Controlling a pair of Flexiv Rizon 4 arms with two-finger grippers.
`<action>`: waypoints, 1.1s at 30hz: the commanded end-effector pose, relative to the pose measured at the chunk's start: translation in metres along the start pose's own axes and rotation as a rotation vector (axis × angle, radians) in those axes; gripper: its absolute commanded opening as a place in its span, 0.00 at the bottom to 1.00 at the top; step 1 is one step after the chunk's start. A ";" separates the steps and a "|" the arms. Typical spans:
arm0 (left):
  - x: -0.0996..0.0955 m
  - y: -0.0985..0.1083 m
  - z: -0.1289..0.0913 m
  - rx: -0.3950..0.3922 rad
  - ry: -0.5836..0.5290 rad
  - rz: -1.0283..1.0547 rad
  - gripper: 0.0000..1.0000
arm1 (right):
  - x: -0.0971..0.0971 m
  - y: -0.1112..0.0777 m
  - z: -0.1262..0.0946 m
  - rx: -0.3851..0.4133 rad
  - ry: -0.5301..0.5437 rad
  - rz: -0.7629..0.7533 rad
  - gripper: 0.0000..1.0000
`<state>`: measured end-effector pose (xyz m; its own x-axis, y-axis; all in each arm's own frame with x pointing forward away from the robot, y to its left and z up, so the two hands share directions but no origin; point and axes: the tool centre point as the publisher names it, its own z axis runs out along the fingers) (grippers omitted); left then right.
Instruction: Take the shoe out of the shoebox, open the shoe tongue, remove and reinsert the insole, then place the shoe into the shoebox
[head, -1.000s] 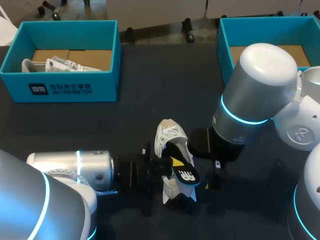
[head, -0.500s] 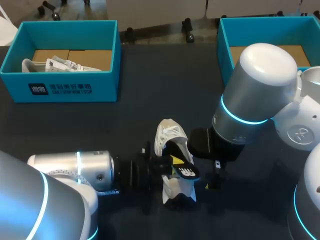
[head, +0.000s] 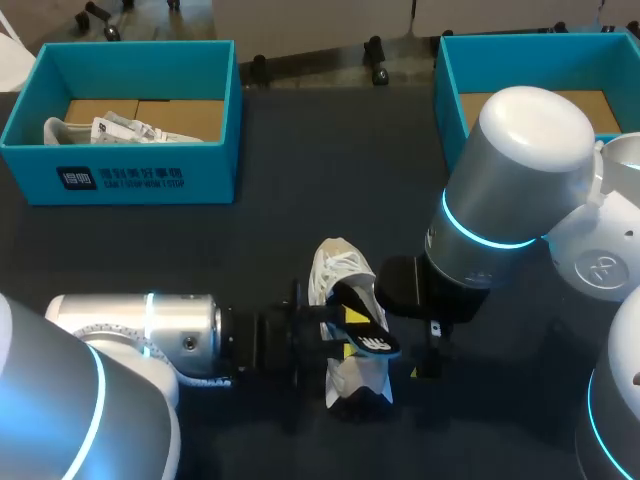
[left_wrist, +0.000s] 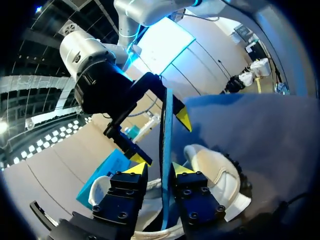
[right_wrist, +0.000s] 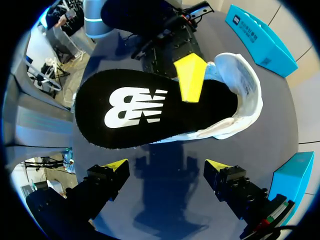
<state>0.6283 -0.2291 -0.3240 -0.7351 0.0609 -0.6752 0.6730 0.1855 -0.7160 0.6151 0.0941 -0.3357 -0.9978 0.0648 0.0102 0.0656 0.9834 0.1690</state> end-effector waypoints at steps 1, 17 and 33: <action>-0.002 -0.005 -0.004 0.009 0.022 -0.012 0.21 | 0.001 0.000 0.002 -0.001 -0.002 0.001 1.00; 0.006 0.006 0.000 0.020 0.017 0.156 0.00 | 0.001 0.000 0.002 -0.001 -0.002 0.001 1.00; -0.004 0.033 0.010 -0.067 -0.011 0.297 0.00 | 0.001 0.000 0.002 -0.001 -0.002 0.001 1.00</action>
<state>0.6506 -0.2252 -0.3426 -0.5080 0.1127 -0.8539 0.8514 0.2159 -0.4780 0.6151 0.0941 -0.3357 -0.9978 0.0649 0.0103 0.0657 0.9834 0.1690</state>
